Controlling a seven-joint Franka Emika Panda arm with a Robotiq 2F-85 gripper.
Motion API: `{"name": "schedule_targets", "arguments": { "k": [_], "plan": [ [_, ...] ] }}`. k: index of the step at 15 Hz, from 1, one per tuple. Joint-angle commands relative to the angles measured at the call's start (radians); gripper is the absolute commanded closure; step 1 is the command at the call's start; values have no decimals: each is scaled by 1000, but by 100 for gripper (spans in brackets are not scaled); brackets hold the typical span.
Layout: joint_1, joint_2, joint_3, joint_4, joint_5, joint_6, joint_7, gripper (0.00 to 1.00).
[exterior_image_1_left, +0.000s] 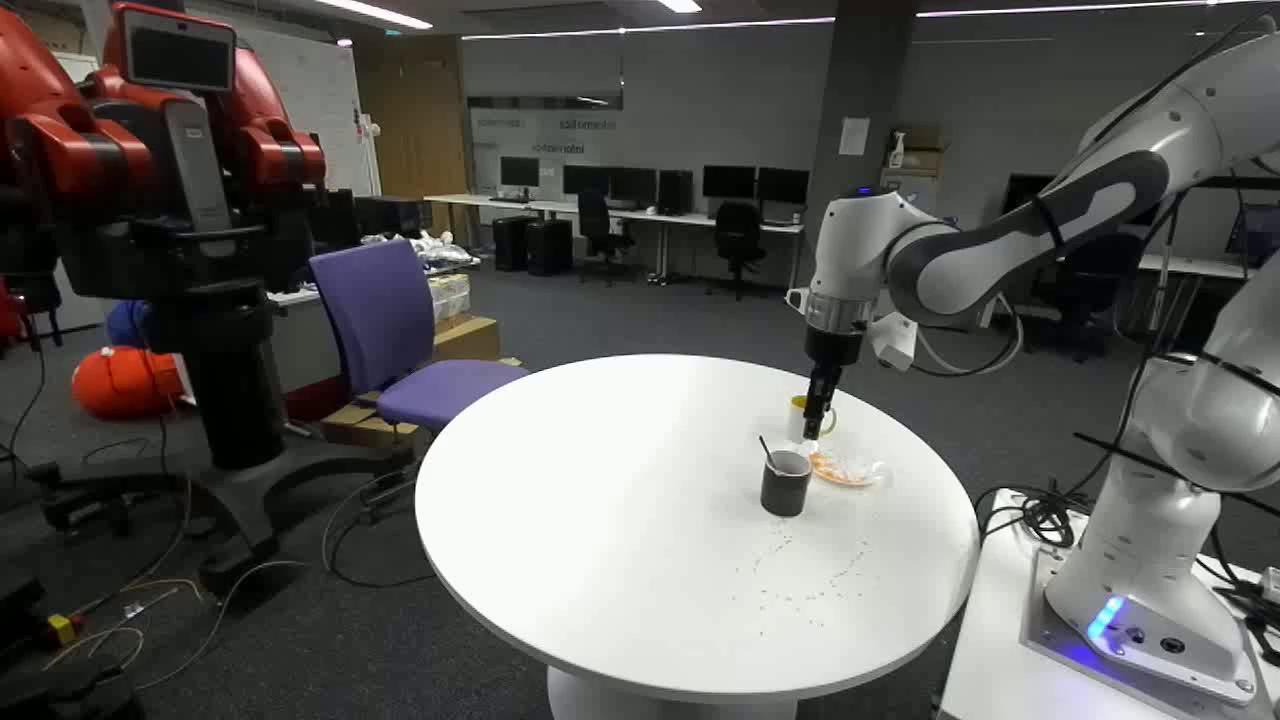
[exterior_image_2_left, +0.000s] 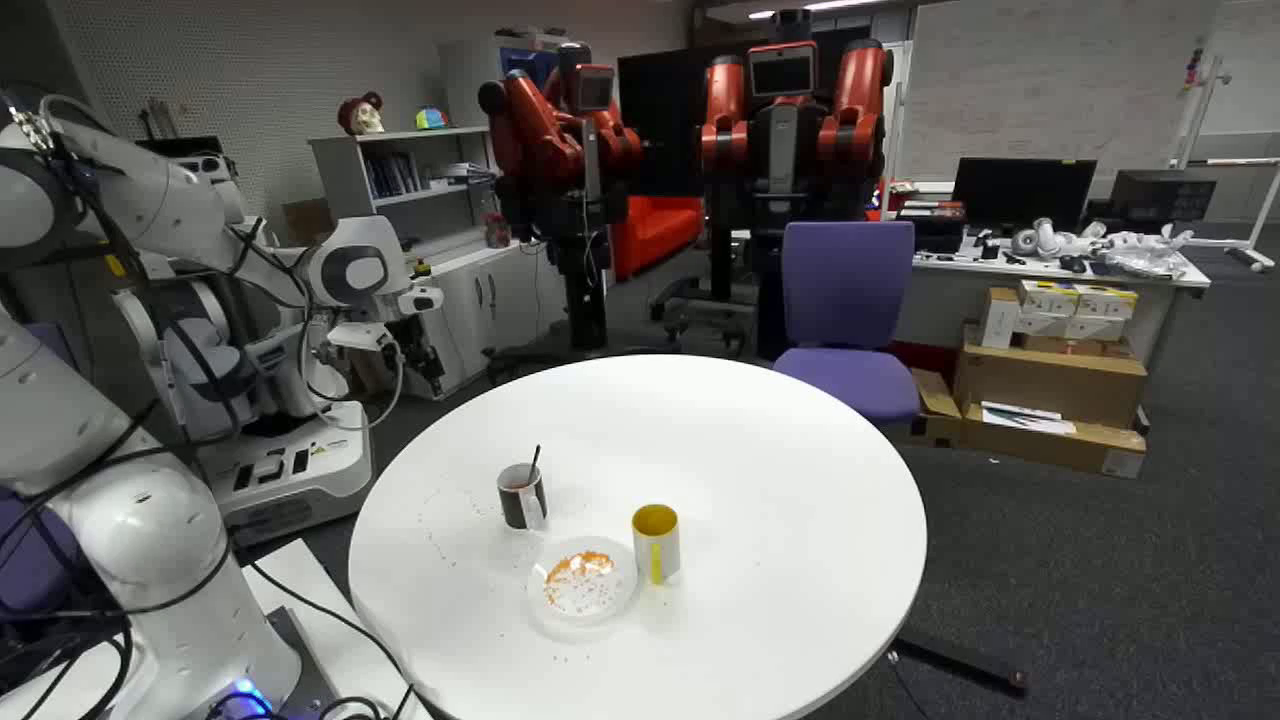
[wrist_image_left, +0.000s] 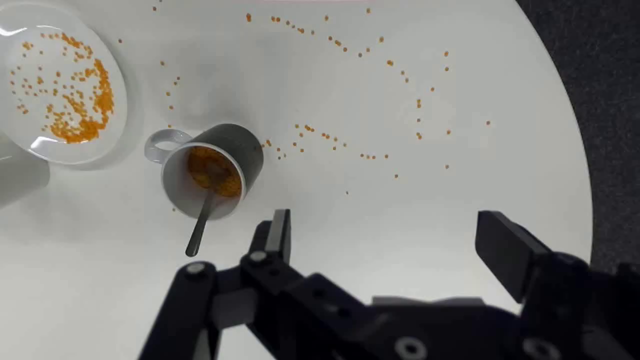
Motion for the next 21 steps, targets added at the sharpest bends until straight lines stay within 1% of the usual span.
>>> {"name": "schedule_targets", "arguments": {
  "k": [1,2,3,4,5,6,8,11,13,16,19,21],
  "plan": [
    [21,2,-20,1,-8,-2,6,0],
    [10,9,-20,10,-22,-14,26,0],
    [-12,23,-20,30,-40,-55,76,0],
    [-26,27,-24,36,-53,-70,109,0],
    [-39,35,-42,43,-53,-88,124,0],
    [-66,44,-45,53,-100,-113,181,0],
    [-105,80,-79,88,-143,-169,226,0],
    [-150,170,-129,178,-181,-259,293,0],
    [-166,251,-159,256,-194,-278,371,0],
    [-152,380,-196,370,-195,-292,522,0],
    [-114,491,-223,463,-183,-290,703,0],
    [-83,540,-241,514,-171,-302,824,0]
  ]
}}
